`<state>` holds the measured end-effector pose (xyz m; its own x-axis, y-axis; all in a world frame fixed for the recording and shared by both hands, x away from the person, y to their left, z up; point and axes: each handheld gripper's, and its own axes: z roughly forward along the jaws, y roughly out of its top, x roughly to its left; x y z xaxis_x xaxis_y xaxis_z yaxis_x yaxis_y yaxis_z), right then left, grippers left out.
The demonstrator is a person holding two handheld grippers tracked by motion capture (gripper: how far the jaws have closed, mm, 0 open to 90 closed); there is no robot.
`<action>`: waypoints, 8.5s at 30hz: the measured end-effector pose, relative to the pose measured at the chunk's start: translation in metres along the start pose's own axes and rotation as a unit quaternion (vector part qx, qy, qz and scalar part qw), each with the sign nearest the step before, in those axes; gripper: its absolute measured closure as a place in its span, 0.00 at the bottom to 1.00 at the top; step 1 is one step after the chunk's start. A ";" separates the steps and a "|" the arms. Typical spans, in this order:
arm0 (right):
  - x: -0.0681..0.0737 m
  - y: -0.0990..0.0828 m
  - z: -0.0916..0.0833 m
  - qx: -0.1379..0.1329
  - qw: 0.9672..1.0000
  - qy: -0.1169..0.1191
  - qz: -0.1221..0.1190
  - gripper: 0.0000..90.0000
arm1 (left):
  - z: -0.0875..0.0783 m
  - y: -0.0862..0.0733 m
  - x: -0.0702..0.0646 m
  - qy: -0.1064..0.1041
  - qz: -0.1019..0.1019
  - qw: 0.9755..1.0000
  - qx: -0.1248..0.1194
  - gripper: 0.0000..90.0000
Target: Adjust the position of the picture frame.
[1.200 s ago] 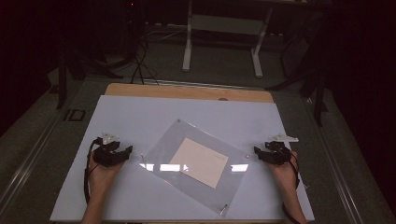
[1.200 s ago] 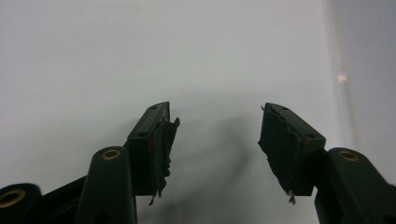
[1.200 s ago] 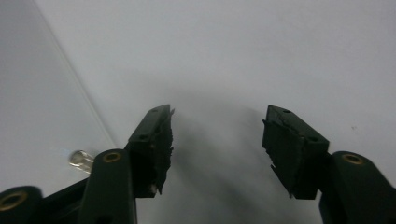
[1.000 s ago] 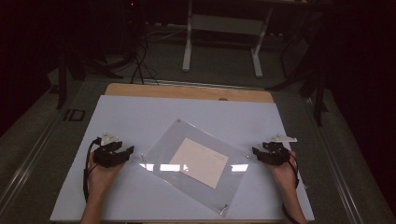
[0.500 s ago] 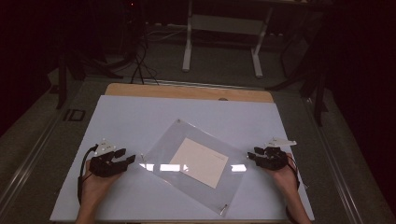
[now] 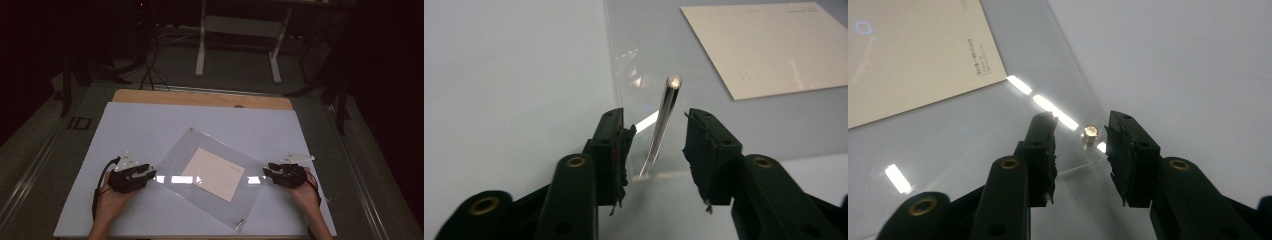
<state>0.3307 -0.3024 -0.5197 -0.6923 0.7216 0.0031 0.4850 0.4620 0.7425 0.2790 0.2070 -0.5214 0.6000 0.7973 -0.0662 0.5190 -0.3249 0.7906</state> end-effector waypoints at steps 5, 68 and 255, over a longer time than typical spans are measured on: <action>0.004 0.000 -0.001 -0.003 1.000 0.010 -0.004 0.72 | 0.007 0.001 0.000 0.010 0.004 1.000 0.008 0.78; -0.001 -0.003 0.003 -0.021 1.000 0.017 0.005 0.75 | 0.083 0.091 0.035 0.080 -0.054 0.995 -0.017 0.63; 0.026 0.187 0.215 -0.012 0.999 -0.024 0.017 0.95 | 0.002 -0.014 -0.044 0.000 -0.030 0.999 -0.021 0.93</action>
<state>0.5180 -0.0866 -0.5247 -0.6491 0.7607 -0.0035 0.4936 0.4247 0.7589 0.2471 0.1753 -0.5306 0.5691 0.8142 -0.1149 0.5279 -0.2546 0.8103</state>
